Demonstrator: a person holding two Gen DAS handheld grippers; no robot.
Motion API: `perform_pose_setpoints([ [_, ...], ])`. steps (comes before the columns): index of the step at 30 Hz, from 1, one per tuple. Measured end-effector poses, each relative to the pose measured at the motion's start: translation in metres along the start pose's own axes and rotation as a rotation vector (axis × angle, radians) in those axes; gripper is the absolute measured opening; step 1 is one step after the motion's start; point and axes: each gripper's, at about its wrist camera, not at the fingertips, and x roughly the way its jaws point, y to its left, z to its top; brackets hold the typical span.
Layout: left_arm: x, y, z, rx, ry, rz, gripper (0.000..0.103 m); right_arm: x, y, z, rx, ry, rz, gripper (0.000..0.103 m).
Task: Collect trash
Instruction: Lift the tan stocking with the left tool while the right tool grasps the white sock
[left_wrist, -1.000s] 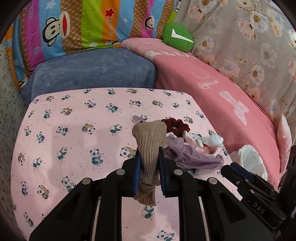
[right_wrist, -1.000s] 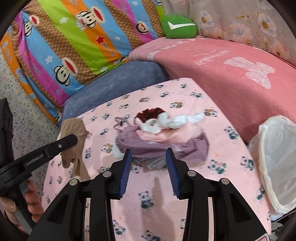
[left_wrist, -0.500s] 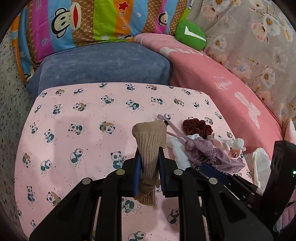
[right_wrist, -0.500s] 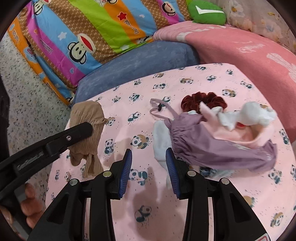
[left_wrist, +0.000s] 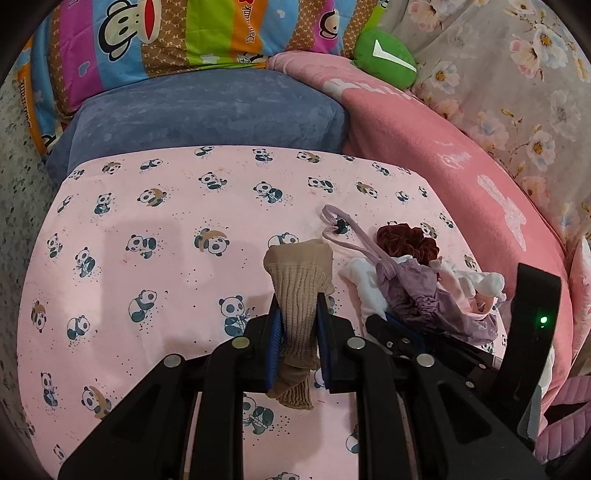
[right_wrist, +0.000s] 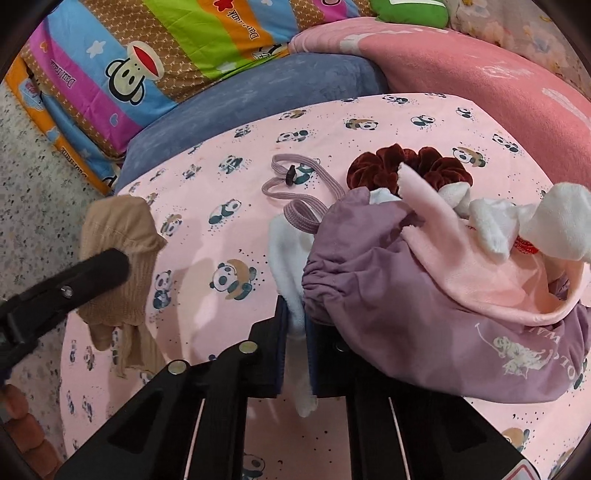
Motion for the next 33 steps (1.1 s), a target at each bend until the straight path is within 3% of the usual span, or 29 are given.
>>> perform_pose_setpoints([
  [5,-0.009,-0.011,0.002,0.016,-0.018,-0.007,0.017,-0.027,0.002,0.008,0.006,-0.068,0.057,0.007],
  [15,-0.048,-0.057,0.015,0.089,-0.108,-0.047,0.017,-0.122,0.004,0.027,-0.001,-0.258,0.112,0.008],
  [24,-0.074,-0.123,0.024,0.196,-0.179,-0.118,0.017,-0.214,-0.038,0.03,0.048,-0.43,0.064,0.008],
  [33,-0.08,-0.206,0.014,0.336,-0.197,-0.206,0.017,-0.277,-0.103,0.017,0.114,-0.518,-0.026,0.008],
])
